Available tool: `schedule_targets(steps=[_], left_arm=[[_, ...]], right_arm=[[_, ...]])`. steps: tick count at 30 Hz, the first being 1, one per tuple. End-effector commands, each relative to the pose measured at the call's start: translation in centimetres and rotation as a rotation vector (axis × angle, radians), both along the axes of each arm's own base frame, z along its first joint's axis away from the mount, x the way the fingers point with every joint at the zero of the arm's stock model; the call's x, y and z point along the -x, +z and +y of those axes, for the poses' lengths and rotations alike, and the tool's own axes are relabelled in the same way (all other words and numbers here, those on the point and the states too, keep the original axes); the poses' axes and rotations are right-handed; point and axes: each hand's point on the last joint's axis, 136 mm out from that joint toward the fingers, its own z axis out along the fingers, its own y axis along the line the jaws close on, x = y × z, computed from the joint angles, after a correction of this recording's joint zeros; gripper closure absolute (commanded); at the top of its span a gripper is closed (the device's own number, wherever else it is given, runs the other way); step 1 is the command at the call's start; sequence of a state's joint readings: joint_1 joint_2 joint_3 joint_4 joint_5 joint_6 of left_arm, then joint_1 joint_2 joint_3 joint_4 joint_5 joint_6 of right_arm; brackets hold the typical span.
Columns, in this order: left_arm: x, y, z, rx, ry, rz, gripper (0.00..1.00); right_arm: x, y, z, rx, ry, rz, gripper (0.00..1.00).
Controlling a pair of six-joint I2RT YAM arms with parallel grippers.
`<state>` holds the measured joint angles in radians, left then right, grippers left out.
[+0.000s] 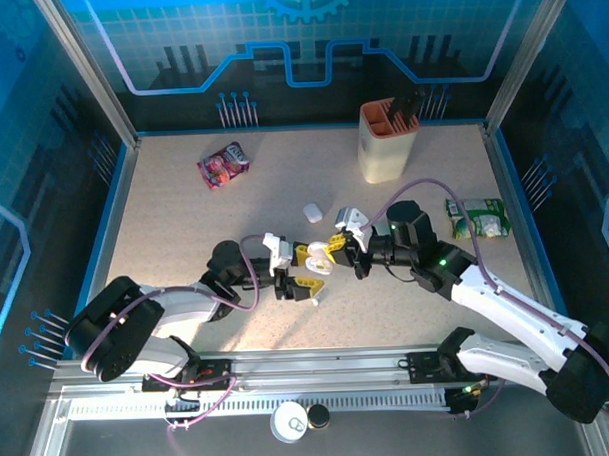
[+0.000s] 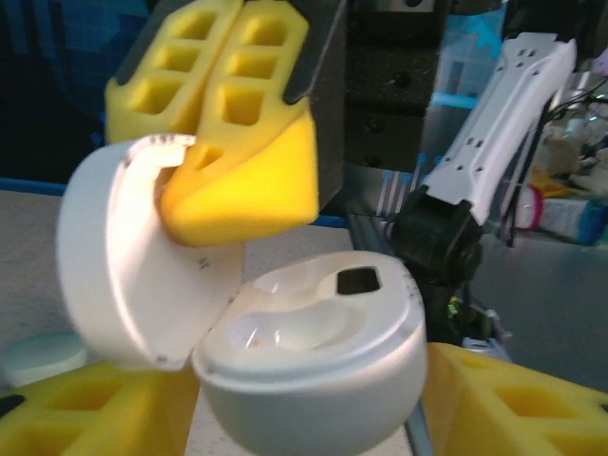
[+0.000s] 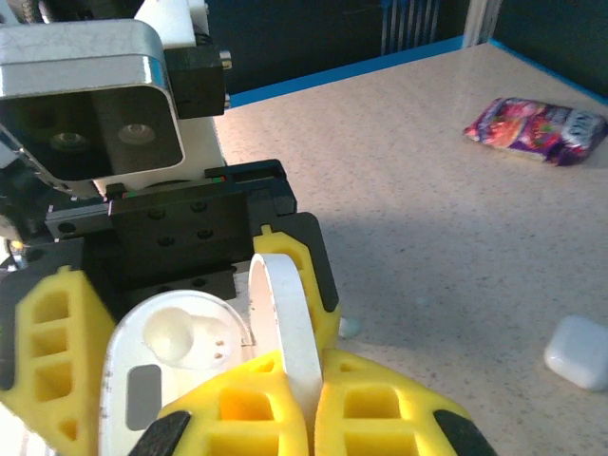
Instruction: Insert the wireless bluetooth earbuds into the charging case
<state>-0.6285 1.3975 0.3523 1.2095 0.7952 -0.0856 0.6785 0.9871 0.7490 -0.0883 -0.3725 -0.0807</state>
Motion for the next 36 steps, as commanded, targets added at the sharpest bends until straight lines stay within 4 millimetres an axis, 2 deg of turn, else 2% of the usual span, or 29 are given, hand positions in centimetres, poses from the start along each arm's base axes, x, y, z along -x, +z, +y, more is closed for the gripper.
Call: schedule_targets(steps=[1,5,11,18,25,29,36], left_arm=[[-0.9,0.9,0.0,0.018,0.053,-0.014,0.31],[-1.0,0.6,0.1,0.021,0.06,0.002,0.26],[-1.1,1.0,0.0,0.04,0.066,0.01,0.27],[-1.1,1.2,-0.1,0.06,0.052,0.018,0.37],[-0.9,1.0,-0.3,0.056,0.032,0.037,0.39],[-0.9,0.8,-0.3,0.052,0.025,0.047,0.46],[-1.0,1.0,-0.4,0.063,0.028,0.038,0.39]], right_arm=[[-0.8,1.7,-0.4,-0.023,-0.071,-0.147,1.0],[-0.7,2.1,-0.5,-0.025,-0.083,-0.199,1.0],[-0.5,1.8,-0.1,-0.02,-0.067,-0.204,1.0],[0.0,1.2,0.8,-0.014,-0.021,-0.184,1.0],[0.0,0.9,0.8,-0.003,-0.017,-0.189,1.0],[0.0,0.8,0.8,0.0,-0.014,-0.189,1.0],[0.2,0.9,0.7,0.0,-0.007,-0.198,1.0]])
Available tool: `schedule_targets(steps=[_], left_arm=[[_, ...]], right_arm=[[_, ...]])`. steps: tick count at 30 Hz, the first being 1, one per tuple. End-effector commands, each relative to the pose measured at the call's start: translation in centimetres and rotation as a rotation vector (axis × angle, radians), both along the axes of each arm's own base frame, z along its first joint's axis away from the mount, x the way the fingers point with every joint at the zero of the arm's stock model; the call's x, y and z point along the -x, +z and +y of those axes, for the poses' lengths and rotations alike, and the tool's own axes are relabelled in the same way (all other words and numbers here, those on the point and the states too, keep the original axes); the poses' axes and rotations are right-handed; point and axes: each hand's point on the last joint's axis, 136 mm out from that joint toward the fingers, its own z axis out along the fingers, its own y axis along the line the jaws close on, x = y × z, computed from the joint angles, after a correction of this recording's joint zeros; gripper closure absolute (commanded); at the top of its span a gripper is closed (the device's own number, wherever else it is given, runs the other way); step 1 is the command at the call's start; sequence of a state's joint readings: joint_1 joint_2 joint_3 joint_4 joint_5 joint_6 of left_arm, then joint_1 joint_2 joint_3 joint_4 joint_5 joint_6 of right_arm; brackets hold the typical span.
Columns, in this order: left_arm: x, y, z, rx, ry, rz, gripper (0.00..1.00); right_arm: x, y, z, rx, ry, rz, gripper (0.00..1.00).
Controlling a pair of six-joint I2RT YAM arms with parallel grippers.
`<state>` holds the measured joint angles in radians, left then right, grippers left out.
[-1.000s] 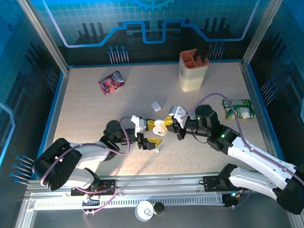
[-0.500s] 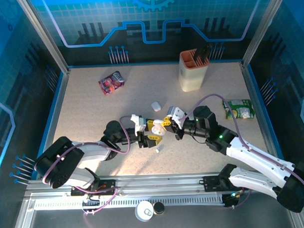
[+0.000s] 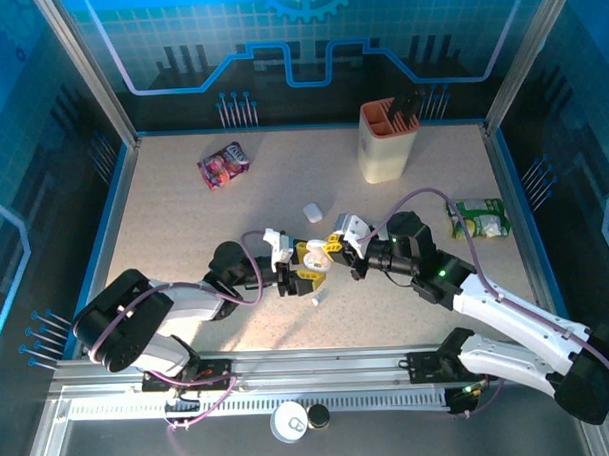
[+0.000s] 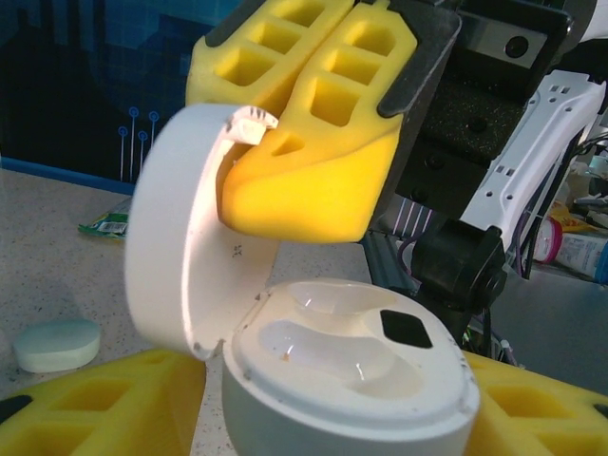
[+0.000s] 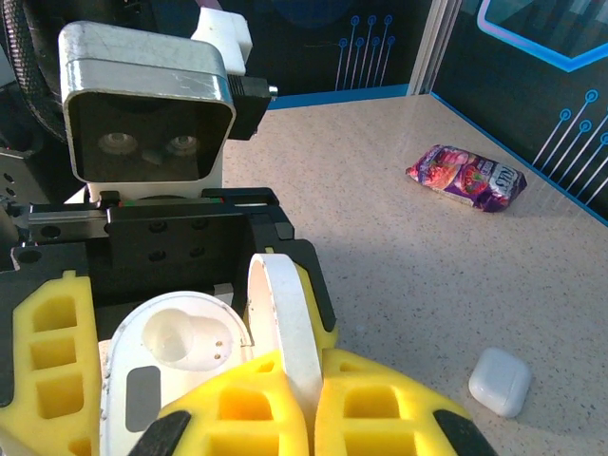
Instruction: Insert the wireless bluetooth earbuds into the charging case
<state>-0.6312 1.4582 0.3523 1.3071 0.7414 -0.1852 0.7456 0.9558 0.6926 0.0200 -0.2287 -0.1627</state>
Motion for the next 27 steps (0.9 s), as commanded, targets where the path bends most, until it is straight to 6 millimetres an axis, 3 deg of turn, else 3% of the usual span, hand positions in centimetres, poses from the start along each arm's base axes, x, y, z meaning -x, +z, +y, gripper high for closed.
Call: schedule_targets(steps=[1,13,18,27], left_arm=[[0.2,1.1,-0.2,0.03,-0.018,-0.039,0.39],[0.4,1.3,-0.1,0.04,-0.026,-0.049,0.38],[0.3,1.2,-0.2,0.035,-0.031,-0.041,0.54],[0.1,0.7,-0.3,0.027,-0.029,-0.036,0.58]], right_arm=[[0.5,0.5,0.4,-0.012,0.032,-0.031,1.0],[0.1,-0.1,0.3,0.012,0.013,-0.028,1.0],[0.0,0.1,0.4,0.006,0.014,-0.029,1.0],[0.0,1.1,0.5,-0.031,0.016,-0.042,1.0]])
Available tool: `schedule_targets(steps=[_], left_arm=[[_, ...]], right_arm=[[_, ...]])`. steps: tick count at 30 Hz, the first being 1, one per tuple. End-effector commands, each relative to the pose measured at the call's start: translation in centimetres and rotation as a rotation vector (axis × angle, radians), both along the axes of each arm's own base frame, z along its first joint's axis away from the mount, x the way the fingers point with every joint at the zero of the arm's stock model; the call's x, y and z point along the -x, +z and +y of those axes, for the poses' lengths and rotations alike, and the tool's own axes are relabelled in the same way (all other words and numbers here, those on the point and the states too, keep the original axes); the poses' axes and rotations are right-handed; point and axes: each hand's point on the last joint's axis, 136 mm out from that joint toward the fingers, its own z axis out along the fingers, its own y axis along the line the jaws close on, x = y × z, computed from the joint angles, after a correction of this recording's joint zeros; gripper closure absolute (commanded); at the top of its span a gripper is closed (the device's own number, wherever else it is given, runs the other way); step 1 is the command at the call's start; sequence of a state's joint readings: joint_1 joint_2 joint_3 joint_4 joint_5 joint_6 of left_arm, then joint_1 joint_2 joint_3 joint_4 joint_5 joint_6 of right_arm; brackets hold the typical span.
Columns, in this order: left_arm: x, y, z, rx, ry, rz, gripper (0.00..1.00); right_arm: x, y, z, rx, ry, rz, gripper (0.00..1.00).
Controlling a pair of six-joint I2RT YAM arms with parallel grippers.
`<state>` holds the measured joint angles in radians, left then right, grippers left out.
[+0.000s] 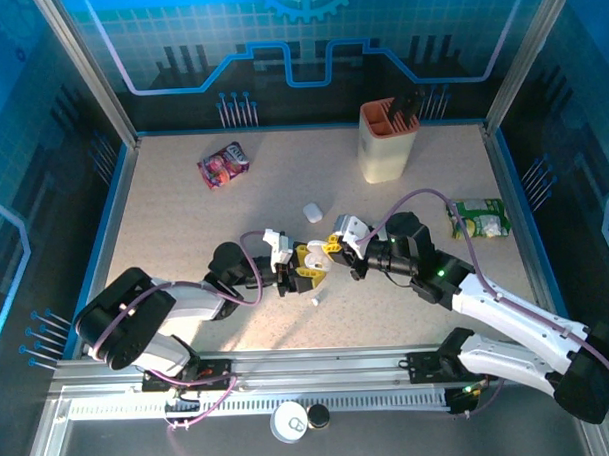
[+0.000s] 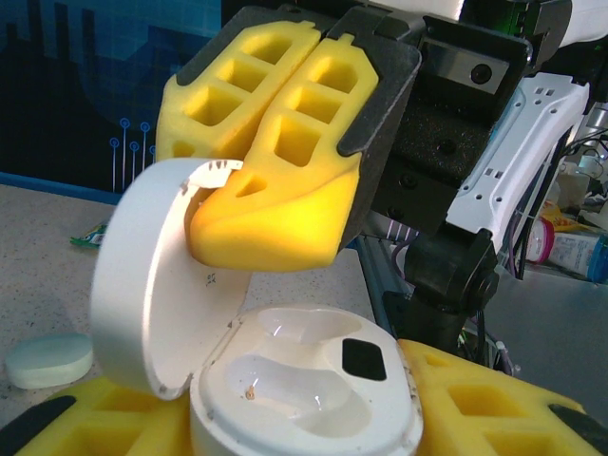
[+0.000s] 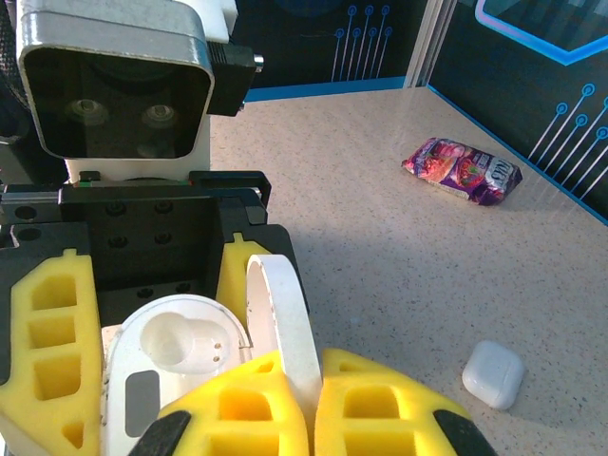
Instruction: Insert the wireless bluetooth earbuds into the charging case
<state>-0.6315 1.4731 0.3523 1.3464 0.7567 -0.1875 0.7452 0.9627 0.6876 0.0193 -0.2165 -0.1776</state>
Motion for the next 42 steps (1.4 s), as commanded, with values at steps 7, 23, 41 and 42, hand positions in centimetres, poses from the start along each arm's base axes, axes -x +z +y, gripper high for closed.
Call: schedule_targets(steps=[7,23,41,42], left_arm=[[-0.2,0.5,-0.3,0.014,-0.008,-0.017,0.71],[-1.1,-0.3,0.8,0.011,0.058,-0.009,0.7],[-0.8,0.2,0.8,0.02,0.045,-0.013,0.7],[-0.8,0.2,0.8,0.019,0.044,-0.012,0.7]], right_arm=[[0.0,2.0,0.6,-0.078,0.013,-0.017,0.86],[-2.3,4.6,-5.1,-0.403,-0.148,0.127,0.3],[-8.7,-14.6,-12.8,-0.29,-0.68,1.003,0.43],[-8.8,-15.2,-12.7,-0.276,-0.685,1.023,0.43]])
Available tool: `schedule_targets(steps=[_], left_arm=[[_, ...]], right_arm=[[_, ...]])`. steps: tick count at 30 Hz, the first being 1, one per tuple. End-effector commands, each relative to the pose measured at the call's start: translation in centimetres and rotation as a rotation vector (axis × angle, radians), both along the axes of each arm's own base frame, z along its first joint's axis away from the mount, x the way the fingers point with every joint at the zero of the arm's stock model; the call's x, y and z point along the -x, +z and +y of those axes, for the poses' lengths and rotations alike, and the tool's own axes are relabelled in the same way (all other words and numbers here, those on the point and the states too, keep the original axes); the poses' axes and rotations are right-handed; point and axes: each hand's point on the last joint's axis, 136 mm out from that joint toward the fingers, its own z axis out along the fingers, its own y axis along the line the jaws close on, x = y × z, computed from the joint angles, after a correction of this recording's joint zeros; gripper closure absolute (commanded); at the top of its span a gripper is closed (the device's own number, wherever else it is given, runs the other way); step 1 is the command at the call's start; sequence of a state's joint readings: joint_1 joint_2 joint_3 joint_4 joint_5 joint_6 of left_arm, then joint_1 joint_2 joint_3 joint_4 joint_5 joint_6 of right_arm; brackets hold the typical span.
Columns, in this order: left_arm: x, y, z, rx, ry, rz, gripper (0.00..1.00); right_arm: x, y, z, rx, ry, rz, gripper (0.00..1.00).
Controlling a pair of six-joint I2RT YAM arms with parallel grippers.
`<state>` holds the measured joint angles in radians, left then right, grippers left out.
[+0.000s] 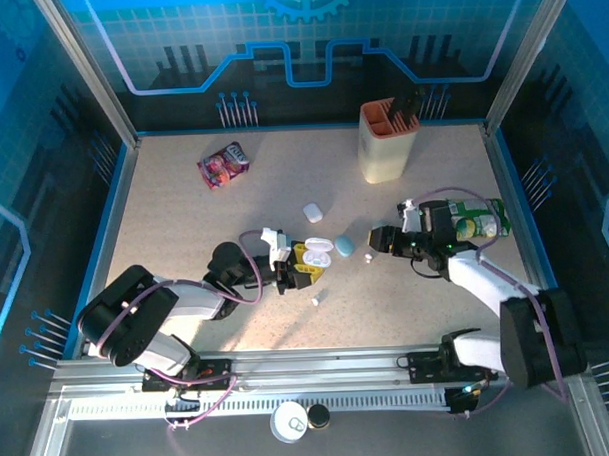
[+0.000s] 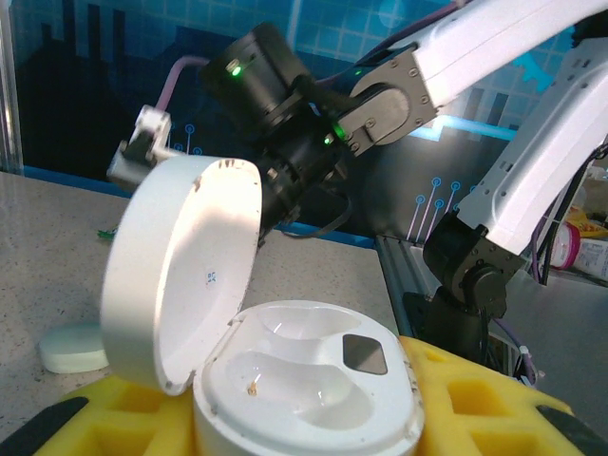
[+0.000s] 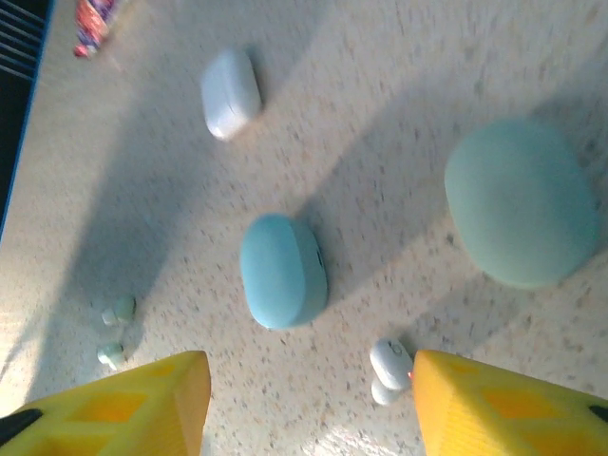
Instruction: Insert the wireless bluetooth earbuds into the charging case
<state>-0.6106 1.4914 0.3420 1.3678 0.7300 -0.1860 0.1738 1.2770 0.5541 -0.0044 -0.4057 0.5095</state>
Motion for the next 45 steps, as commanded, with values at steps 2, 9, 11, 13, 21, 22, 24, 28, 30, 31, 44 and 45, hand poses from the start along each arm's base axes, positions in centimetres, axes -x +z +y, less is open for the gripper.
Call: schedule_targets(steps=[2,9,11,13,21,22,24,28,30,31,44,45], left_arm=[[0.3,0.6,0.3,0.02,-0.006,-0.017,0.7],[0.2,0.5,0.3,0.017,-0.005,-0.022,0.7],[0.2,0.5,0.3,0.016,-0.001,-0.025,0.7],[0.1,0.5,0.3,0.016,-0.003,-0.027,0.7],[0.1,0.4,0.2,0.013,-0.005,-0.031,0.7],[0.1,0.4,0.2,0.013,-0.006,-0.031,0.7],[0.2,0.4,0.2,0.012,-0.006,-0.033,0.7],[0.1,0.3,0.2,0.01,-0.006,-0.031,0.7],[0.1,0.3,0.1,0.011,-0.01,-0.031,0.7],[0.1,0.4,0.1,0.012,-0.01,-0.033,0.7],[0.2,0.4,0.2,0.012,-0.009,-0.033,0.69],[0.2,0.4,0.2,0.011,-0.01,-0.035,0.69]], right_arm=[[-0.3,-0.9,1.0,-0.025,0.031,0.097,0.43],[-0.3,-3.5,1.4,0.018,0.067,0.183,0.44],[-0.4,-4.0,1.7,0.019,0.083,0.193,0.44],[-0.3,-4.5,2.1,0.02,0.099,0.204,0.44],[-0.1,-5.9,3.2,0.035,0.135,0.25,0.45],[0.1,-6.0,3.3,0.031,0.137,0.257,0.45],[0.4,-6.0,3.2,0.03,0.139,0.262,0.48],[1.0,-6.2,3.1,0.034,0.14,0.271,0.54],[1.2,-6.3,3.0,0.036,0.137,0.278,0.59],[1.3,-6.5,2.9,0.039,0.136,0.281,0.6],[1.1,-8.0,2.9,0.068,0.127,0.323,0.76],[1.2,-8.0,2.8,0.074,0.124,0.324,0.78]])
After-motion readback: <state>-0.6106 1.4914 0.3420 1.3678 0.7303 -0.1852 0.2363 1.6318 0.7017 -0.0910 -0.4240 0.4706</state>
